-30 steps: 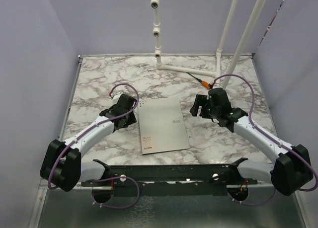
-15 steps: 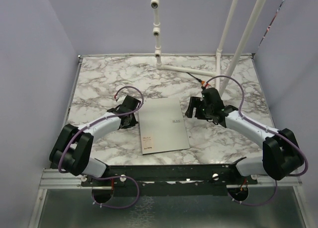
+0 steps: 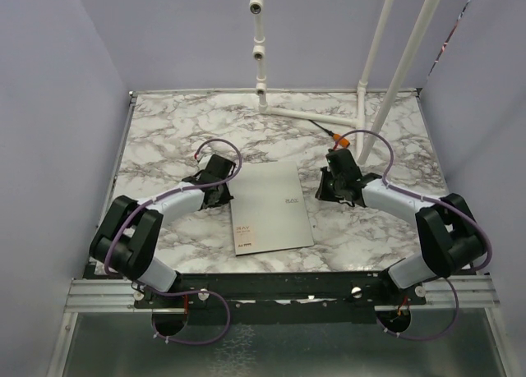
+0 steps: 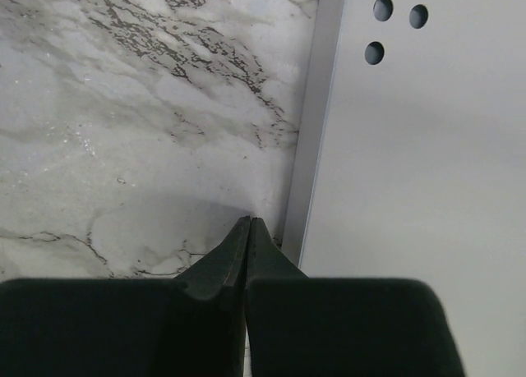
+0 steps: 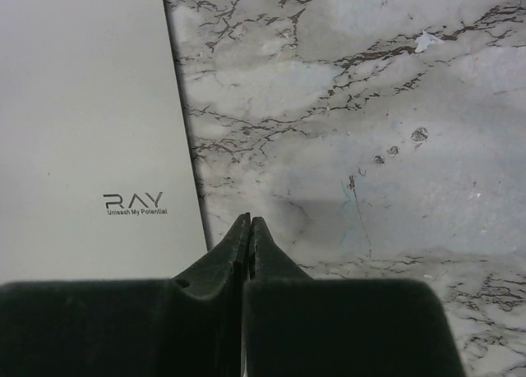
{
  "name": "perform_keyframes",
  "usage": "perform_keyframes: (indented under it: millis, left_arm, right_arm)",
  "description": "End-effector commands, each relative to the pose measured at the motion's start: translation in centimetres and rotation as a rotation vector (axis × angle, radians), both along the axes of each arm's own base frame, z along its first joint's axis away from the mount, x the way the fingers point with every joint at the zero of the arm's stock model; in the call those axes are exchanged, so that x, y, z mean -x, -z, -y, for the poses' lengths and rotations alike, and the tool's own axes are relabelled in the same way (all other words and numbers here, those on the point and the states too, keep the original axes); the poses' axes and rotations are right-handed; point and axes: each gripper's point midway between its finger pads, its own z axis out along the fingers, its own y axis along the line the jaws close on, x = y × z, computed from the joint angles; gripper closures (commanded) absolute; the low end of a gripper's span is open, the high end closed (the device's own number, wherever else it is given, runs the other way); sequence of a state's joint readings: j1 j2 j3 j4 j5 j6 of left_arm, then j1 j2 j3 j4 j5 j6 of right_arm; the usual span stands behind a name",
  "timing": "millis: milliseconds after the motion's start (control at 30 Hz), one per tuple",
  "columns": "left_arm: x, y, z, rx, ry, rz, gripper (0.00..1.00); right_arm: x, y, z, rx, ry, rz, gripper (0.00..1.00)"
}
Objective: Put the files into the folder
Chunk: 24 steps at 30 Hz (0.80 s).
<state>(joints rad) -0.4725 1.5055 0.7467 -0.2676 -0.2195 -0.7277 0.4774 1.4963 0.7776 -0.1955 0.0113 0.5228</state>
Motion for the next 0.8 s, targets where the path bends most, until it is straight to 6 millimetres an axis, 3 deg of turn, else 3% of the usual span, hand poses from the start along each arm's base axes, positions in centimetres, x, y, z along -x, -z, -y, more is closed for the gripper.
perform_keyframes:
  millis: [0, 367, 767]
  left_arm:
    - [1.7, 2.3, 0.5, -0.003, 0.051, -0.097, 1.0]
    - [2.3, 3.7, 3.0, -0.001, 0.139, -0.129, 1.0]
    - [3.2, 3.7, 5.1, 0.018, 0.188, -0.134, 1.0]
  right_arm:
    - [0.1, 1.6, 0.5, 0.031, 0.01, -0.011, 1.0]
    - [1.5, 3.9, 1.0, 0.038, 0.016, -0.065, 1.0]
    - [2.8, 3.4, 1.6, 0.032, 0.025, -0.067, 0.99]
